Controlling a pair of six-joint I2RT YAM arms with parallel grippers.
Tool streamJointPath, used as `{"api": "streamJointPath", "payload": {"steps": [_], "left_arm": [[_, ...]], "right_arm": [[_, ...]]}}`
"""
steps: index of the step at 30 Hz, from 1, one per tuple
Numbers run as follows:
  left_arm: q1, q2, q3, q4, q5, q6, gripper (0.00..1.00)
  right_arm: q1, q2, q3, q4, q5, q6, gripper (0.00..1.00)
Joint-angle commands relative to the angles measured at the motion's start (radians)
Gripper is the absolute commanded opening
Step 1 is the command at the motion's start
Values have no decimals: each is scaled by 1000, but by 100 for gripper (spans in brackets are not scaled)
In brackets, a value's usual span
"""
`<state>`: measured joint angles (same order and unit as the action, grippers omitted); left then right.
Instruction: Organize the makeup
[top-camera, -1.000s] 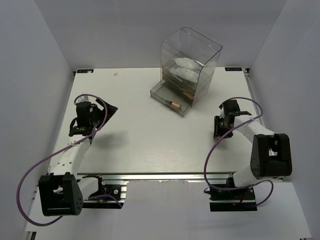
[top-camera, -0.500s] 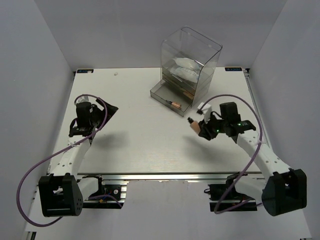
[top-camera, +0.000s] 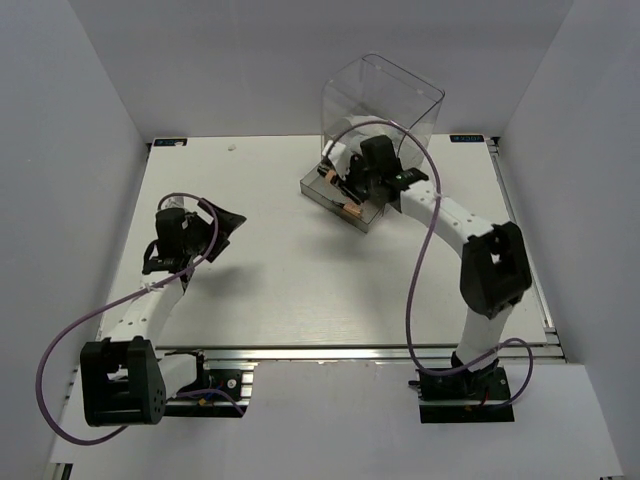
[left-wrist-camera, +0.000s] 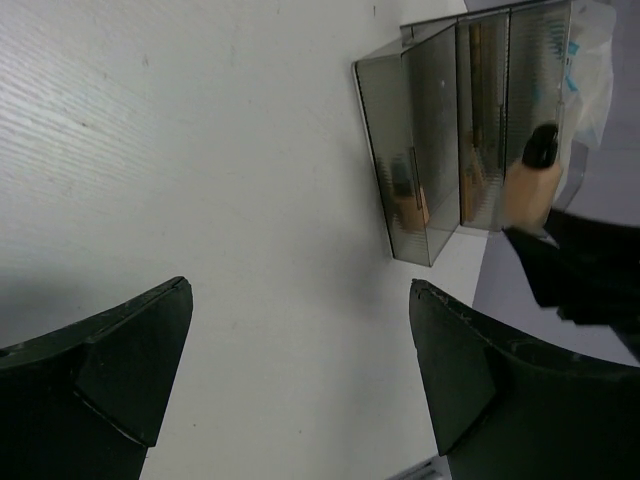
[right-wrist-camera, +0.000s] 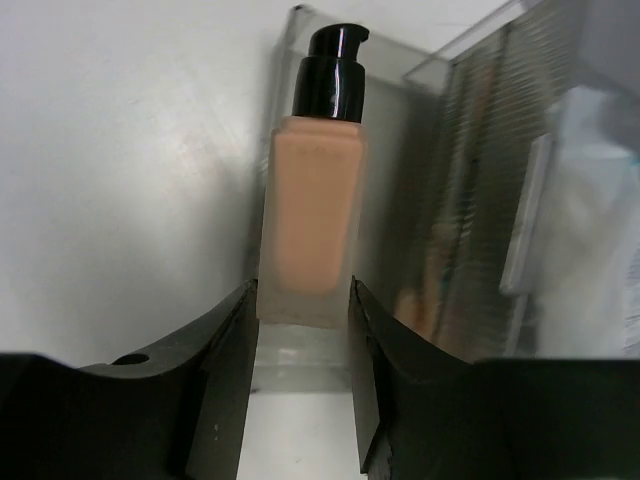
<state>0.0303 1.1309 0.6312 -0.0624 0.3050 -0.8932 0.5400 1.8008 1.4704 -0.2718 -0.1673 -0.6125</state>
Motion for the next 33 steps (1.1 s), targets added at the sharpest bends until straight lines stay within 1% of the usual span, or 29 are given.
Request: {"api": "streamJointPath", "payload": {"steps": [1, 4, 5, 6, 7, 9, 10, 13, 16, 18, 19, 20, 22, 23, 24, 25, 26, 27, 28, 29, 30, 31, 32, 33], "left_arm": [[0, -2, -37, 76, 97, -71, 98], [-10, -5, -60, 111, 114, -88, 98], [-13, -3, -64, 116, 115, -93, 98], [-15, 0, -65, 119, 118, -96, 98], [-29, 6, -64, 124, 121, -101, 98], [-65, 29, -51, 131, 125, -104, 98], [-91, 39, -47, 136, 125, -105, 98], [-153, 85, -27, 168, 111, -116, 96], [-216, 148, -5, 205, 97, -133, 94], [-245, 182, 1, 216, 92, -144, 94], [-268, 216, 18, 237, 85, -157, 93], [-277, 236, 22, 246, 80, -164, 89], [-303, 300, 31, 275, 66, -208, 85], [-311, 325, 36, 300, 65, -226, 76], [-326, 352, 44, 320, 65, -246, 70], [-335, 413, 71, 340, 66, -277, 63], [-343, 447, 93, 351, 66, -288, 49], [-354, 481, 116, 357, 63, -292, 41], [-375, 516, 145, 342, 60, -300, 34], [-385, 588, 178, 331, 59, -302, 29], [-404, 625, 253, 319, 60, -299, 22], [-415, 660, 296, 267, 60, -294, 18], [-424, 699, 342, 238, 57, -290, 17], [-440, 766, 431, 210, 51, -283, 14]], "right_arm": [[3, 75, 134, 13, 124, -6, 0], [3, 156, 211, -9, 163, -35, 0], [3, 175, 234, -10, 163, -36, 2], [3, 205, 246, -13, 198, -38, 7], [3, 218, 257, -17, 210, -36, 17], [3, 253, 277, -20, 225, -35, 27], [2, 262, 281, -17, 230, -33, 35], [-2, 290, 301, -26, 235, -32, 45], [-5, 307, 301, -33, 230, -30, 51], [-6, 315, 301, -46, 226, -30, 53], [-6, 316, 300, -50, 223, -29, 56], [-8, 316, 300, -58, 221, -24, 56], [-11, 312, 324, -87, 197, -20, 56], [-12, 304, 337, -110, 178, -17, 56], [-15, 270, 343, -157, 96, -7, 54], [-26, 247, 350, -185, 33, -10, 41], [-37, 182, 346, -208, -38, -16, 27], [-50, 139, 332, -249, -202, -39, 11], [-79, 96, 309, -251, -283, -47, 0], [-96, 41, 218, -230, -347, -44, 0], [-113, -80, 153, -134, -451, -30, 0], [-153, -142, 80, -57, -480, 18, 0], [-172, -211, 1, 30, -486, 60, 0], [-192, -336, -154, 118, -469, 101, 0]]}}
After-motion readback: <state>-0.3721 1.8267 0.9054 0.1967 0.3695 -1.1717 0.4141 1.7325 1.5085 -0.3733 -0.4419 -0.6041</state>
